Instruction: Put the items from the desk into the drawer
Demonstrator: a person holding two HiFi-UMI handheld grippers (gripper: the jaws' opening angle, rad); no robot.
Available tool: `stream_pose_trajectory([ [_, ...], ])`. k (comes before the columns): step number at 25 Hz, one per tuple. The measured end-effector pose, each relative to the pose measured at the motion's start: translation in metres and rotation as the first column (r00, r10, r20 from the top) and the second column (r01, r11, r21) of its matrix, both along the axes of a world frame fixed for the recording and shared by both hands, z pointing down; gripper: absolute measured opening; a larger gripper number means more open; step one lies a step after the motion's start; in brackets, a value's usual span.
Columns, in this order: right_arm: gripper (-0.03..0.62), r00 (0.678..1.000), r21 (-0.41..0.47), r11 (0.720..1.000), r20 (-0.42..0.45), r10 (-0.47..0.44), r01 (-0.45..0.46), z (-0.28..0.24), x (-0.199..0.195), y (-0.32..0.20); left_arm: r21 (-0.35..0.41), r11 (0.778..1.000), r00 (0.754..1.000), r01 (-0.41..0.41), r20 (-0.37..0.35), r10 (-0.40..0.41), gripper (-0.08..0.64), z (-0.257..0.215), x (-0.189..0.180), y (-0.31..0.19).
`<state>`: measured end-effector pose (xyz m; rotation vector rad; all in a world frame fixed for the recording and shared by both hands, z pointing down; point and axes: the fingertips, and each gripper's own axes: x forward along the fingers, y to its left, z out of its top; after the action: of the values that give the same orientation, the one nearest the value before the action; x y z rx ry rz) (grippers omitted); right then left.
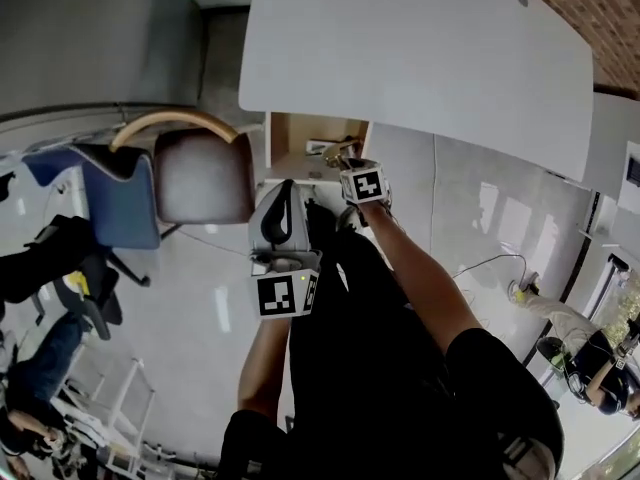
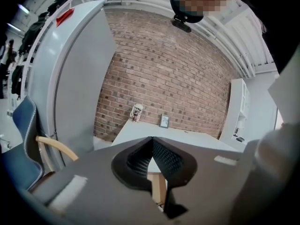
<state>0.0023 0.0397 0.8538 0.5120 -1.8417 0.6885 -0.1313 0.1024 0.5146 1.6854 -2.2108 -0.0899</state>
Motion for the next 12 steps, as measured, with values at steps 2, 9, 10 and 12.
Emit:
stream_pose_trajectory([
  [2, 0.058, 1.000, 0.018, 1.000, 0.026, -0.009, 0.009, -0.020, 0.000, -0.005, 0.006, 1.000, 1.000, -0.001, 0.004, 0.001, 0.020, -0.013, 0.006, 0.000],
  [9, 0.005, 0.986, 0.054, 0.999, 0.165, -0.010, 0.001, -0.090, -0.008, -0.022, 0.041, 0.999, 0.999, 0.008, 0.036, -0.010, 0.020, -0.052, 0.021, 0.005],
  [10, 0.004, 0.983, 0.062, 0.998, 0.184, -0.012, 0.000, -0.103, -0.006, -0.021, 0.043, 0.999, 0.999, 0.011, 0.037, -0.013, 0.019, -0.058, 0.024, 0.008],
  [12, 0.003, 0.972, 0.087, 0.996, 0.233, -0.014, -0.007, -0.131, -0.003, -0.024, 0.053, 0.998, 0.999, 0.017, 0.044, -0.019, 0.020, -0.071, 0.030, 0.013],
])
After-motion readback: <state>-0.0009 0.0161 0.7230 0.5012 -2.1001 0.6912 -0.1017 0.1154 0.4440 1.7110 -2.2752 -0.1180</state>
